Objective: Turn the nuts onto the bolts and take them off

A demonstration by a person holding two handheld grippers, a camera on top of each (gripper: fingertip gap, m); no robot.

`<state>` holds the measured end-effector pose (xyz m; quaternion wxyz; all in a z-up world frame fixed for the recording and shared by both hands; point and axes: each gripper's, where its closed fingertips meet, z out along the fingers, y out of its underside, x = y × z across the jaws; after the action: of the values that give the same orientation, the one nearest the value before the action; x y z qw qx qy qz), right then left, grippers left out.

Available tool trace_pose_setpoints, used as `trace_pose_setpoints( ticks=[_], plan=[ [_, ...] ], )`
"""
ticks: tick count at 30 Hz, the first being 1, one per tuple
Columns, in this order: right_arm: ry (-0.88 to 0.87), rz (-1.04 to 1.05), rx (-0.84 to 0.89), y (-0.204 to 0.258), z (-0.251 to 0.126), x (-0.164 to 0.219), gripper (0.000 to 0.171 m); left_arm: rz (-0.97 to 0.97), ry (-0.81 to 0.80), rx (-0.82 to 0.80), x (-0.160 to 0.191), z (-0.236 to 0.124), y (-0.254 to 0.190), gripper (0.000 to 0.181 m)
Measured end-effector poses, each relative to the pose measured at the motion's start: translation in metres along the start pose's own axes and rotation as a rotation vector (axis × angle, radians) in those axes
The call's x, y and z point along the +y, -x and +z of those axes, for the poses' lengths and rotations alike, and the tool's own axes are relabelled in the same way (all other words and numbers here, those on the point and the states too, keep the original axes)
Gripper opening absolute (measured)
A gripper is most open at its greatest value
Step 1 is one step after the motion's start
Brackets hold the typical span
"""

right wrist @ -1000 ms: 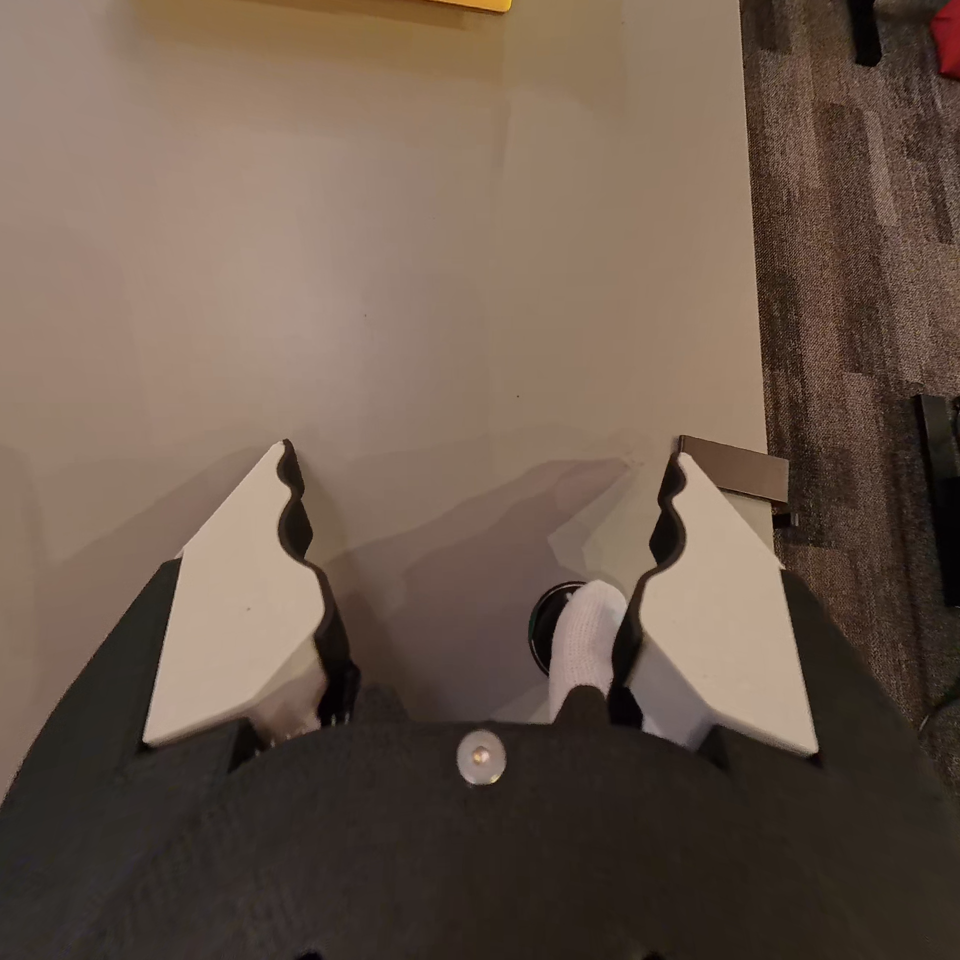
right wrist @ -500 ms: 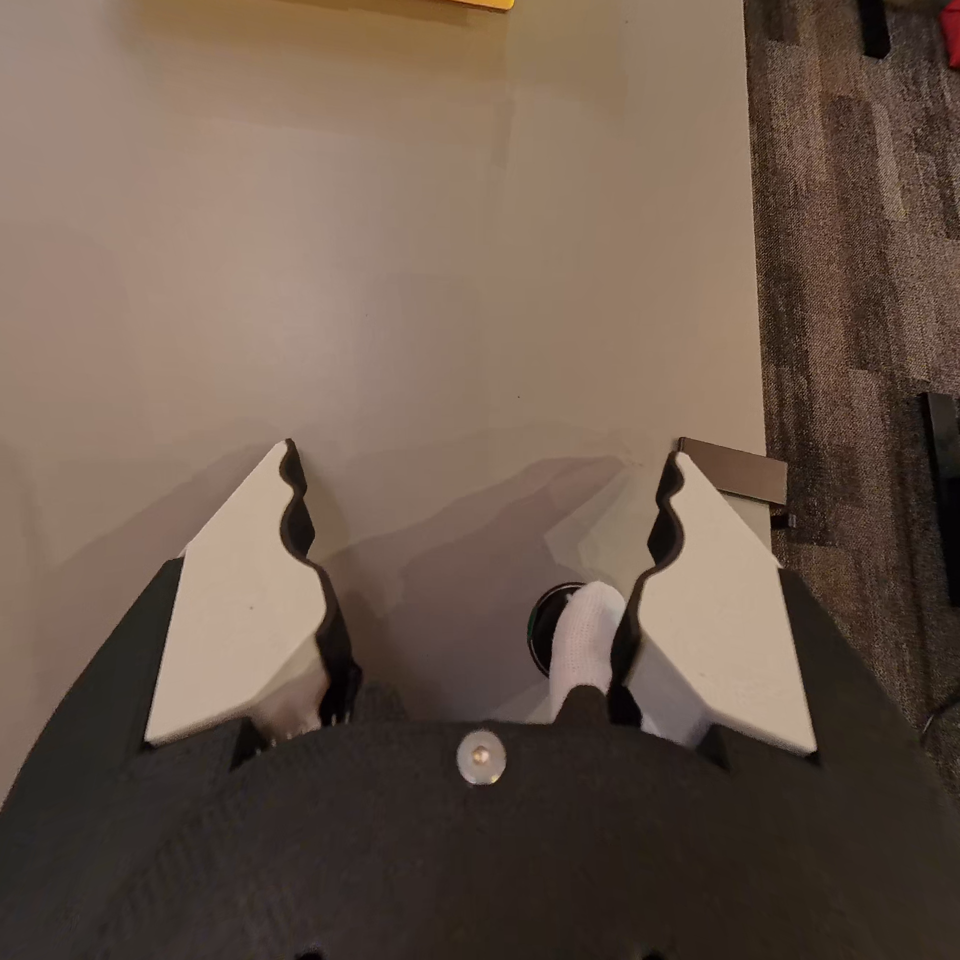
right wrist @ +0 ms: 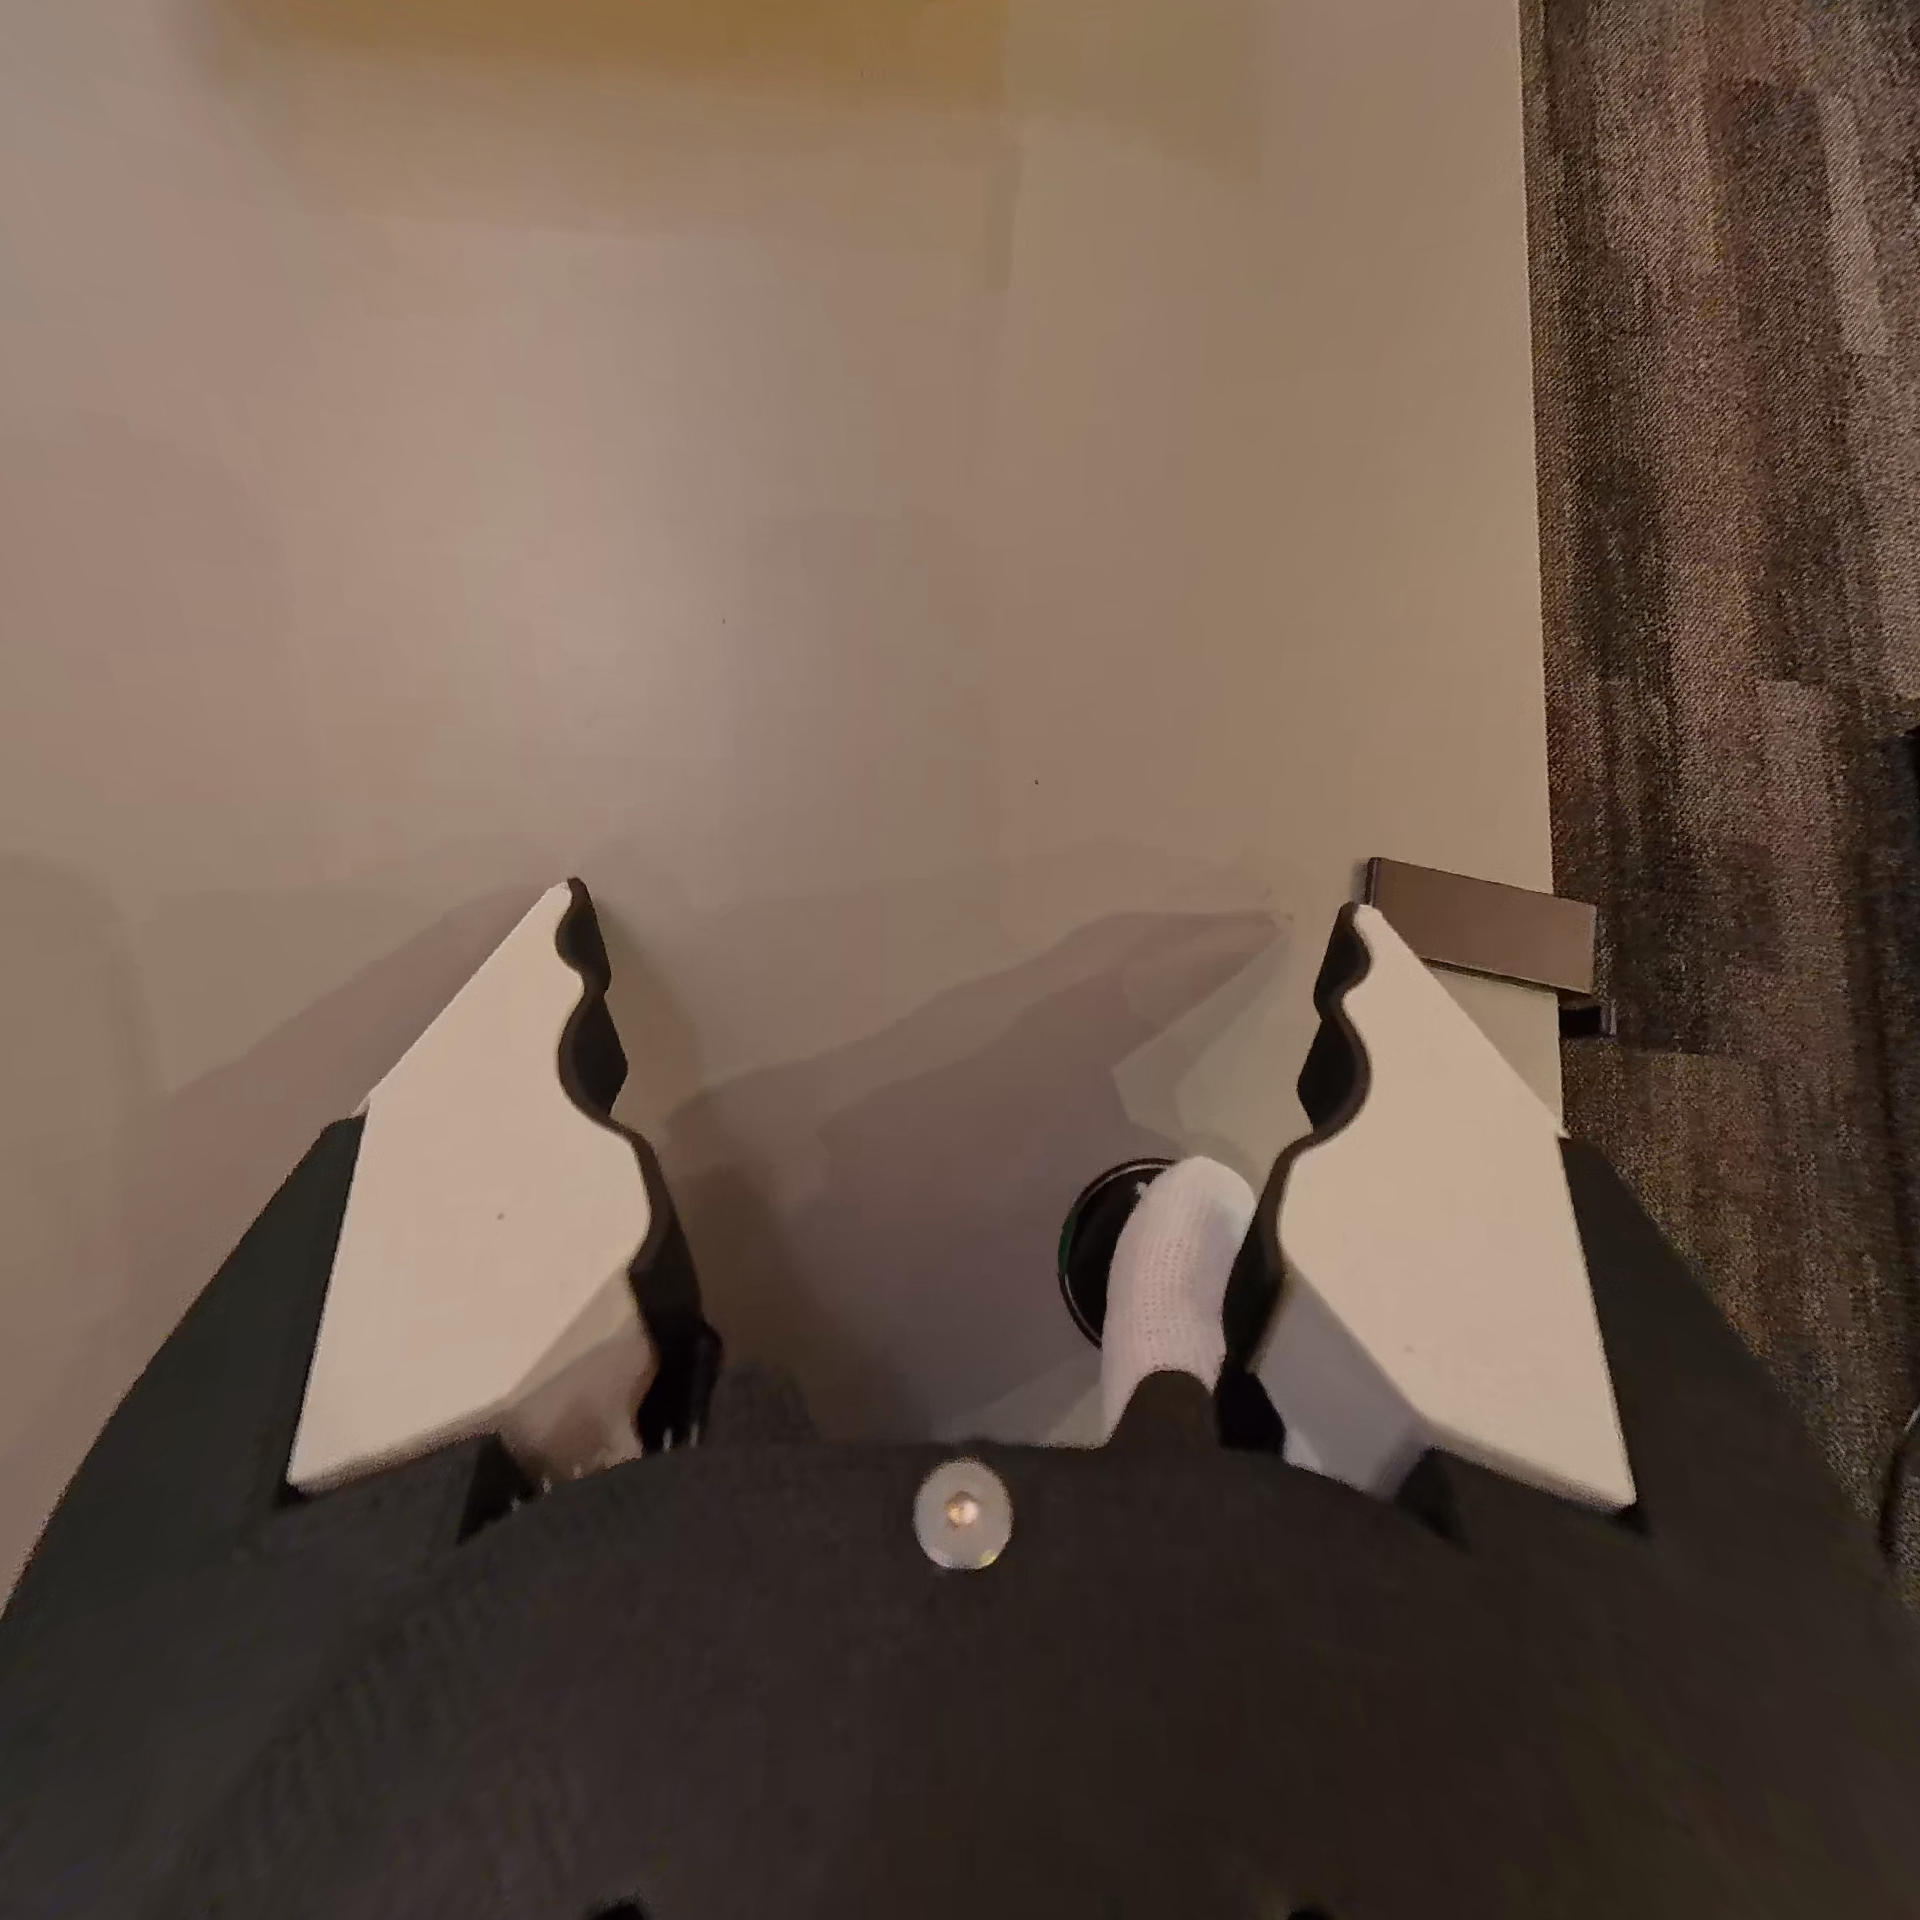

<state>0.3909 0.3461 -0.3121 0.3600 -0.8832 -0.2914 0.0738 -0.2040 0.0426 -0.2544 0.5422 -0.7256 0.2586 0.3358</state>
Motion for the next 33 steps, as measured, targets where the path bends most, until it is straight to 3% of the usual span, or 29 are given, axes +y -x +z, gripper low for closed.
trace_pose_setpoints(
  ticks=[7, 12, 14, 17, 20, 25, 30, 33],
  plan=[
    [0.005, -0.015, -0.030, 0.004, 0.007, 0.006, 0.136, 0.002, 0.035, 0.044, 0.008, 0.005, -0.009, 0.035],
    [-0.124, -0.075, 0.067, 0.008, 0.001, -0.006, 0.151, -0.054, 0.023, 0.095, 0.005, 0.001, -0.007, 0.053],
    [-0.211, -0.114, 0.109, 0.012, -0.011, -0.026, 0.153, -0.049, 0.003, 0.037, 0.001, -0.002, 0.013, 0.058],
    [-0.352, -0.164, 0.180, 0.006, -0.037, -0.077, 0.147, -0.097, 0.002, -0.065, 0.001, -0.001, 0.068, 0.060],
    [-0.555, -0.216, 0.271, -0.009, -0.076, -0.146, 0.129, -0.108, 0.031, -0.258, 0.014, 0.000, 0.159, 0.067],
    [-0.706, -0.180, 0.489, -0.076, -0.117, -0.229, 0.137, -0.076, 0.129, -0.541, 0.057, -0.007, 0.305, 0.079],
    [-0.734, -0.152, 0.581, -0.127, -0.127, -0.261, 0.138, -0.077, 0.207, -0.778, 0.118, -0.042, 0.411, 0.078],
    [-0.777, -0.135, 0.678, -0.161, -0.140, -0.278, 0.134, -0.051, 0.285, -0.833, 0.158, -0.054, 0.459, 0.071]
  ],
)
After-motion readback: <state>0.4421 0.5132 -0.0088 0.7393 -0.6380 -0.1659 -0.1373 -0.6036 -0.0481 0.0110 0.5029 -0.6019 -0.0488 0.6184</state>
